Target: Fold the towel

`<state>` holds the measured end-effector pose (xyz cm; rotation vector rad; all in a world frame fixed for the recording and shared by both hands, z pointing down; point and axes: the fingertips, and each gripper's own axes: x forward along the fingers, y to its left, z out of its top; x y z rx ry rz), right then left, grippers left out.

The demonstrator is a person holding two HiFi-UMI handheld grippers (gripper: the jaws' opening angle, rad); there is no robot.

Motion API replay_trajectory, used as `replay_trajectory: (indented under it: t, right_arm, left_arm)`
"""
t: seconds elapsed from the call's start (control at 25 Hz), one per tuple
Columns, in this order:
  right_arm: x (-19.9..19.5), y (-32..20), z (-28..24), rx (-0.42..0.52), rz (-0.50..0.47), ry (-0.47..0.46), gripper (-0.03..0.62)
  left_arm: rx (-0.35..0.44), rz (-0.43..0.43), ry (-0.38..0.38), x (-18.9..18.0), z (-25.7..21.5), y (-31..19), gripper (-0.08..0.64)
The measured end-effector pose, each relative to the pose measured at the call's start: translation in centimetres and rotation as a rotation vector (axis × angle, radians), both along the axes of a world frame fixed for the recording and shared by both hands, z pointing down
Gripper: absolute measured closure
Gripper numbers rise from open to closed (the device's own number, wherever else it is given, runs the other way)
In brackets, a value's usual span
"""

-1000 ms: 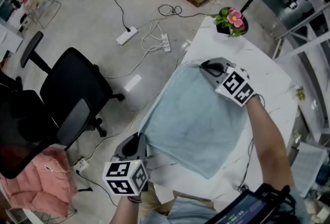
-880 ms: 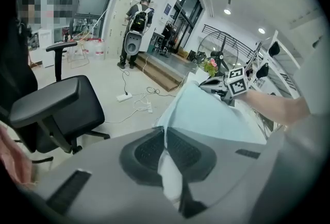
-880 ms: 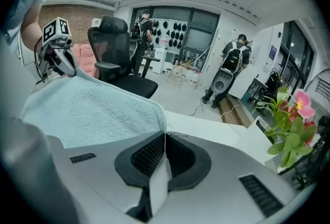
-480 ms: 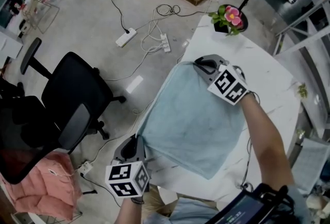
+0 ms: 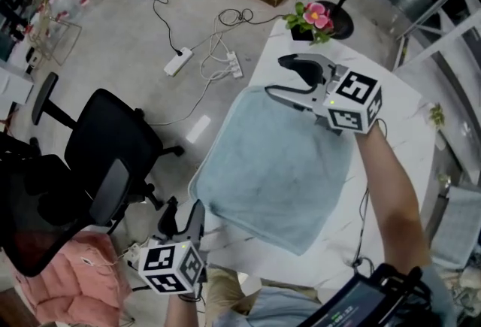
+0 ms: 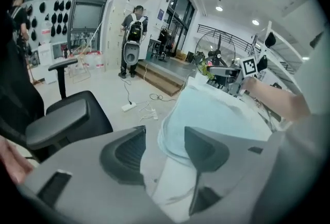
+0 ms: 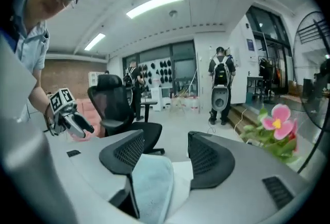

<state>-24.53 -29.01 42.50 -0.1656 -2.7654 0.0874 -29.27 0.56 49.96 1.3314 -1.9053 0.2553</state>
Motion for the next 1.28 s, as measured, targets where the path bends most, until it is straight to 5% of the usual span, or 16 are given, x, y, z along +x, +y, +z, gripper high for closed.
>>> replay_trajectory:
  t: [0.12, 0.2, 0.32, 0.4, 0.44, 0.56, 0.84, 1.04, 1.28]
  right_arm:
    - [2.5, -1.7, -2.7, 0.061, 0.082, -0.034, 0.346]
    - [5.4, -2.6, -2.8, 0.109, 0.127, 0.009, 0.376]
    - [10.5, -2.2, -1.1, 0.139, 0.14, 0.109, 0.446]
    - [13.5, -0.4, 0.6, 0.146, 0.109, 0.177, 0.568]
    - [14.8, 0.8, 1.6, 0.152, 0.084, 0.215, 0.575]
    - [18.0, 4.5, 4.9, 0.176, 0.003, 0.324, 0.577]
    - [20.5, 6.2, 11.0, 0.303, -0.038, 0.491, 0.577]
    - [21.5, 5.8, 11.5, 0.317, -0.031, 0.508, 0.578]
    - [27.4, 6.7, 12.0, 0.289, -0.018, 0.555, 0.578]
  left_arm:
    - [0.02, -0.005, -0.095, -0.2, -3.1, 1.1, 0.327]
    - [0.05, 0.024, -0.086, 1.4, -5.1, 0.6, 0.384]
    - [0.103, 0.122, 0.018, 6.2, -6.3, -1.6, 0.512]
    - [0.119, 0.226, 0.118, 11.1, -5.6, -3.1, 0.547]
    - [0.116, 0.283, 0.169, 13.8, -5.0, -3.7, 0.549]
    - [0.062, 0.431, 0.252, 20.8, -2.7, -4.2, 0.551]
    - [-0.246, 0.669, 0.156, 26.5, 4.2, -2.0, 0.552]
    - [-0.283, 0.704, 0.139, 28.0, 4.4, -1.6, 0.552]
    - [-0.292, 0.83, 0.203, 34.8, 4.4, 0.4, 0.552]
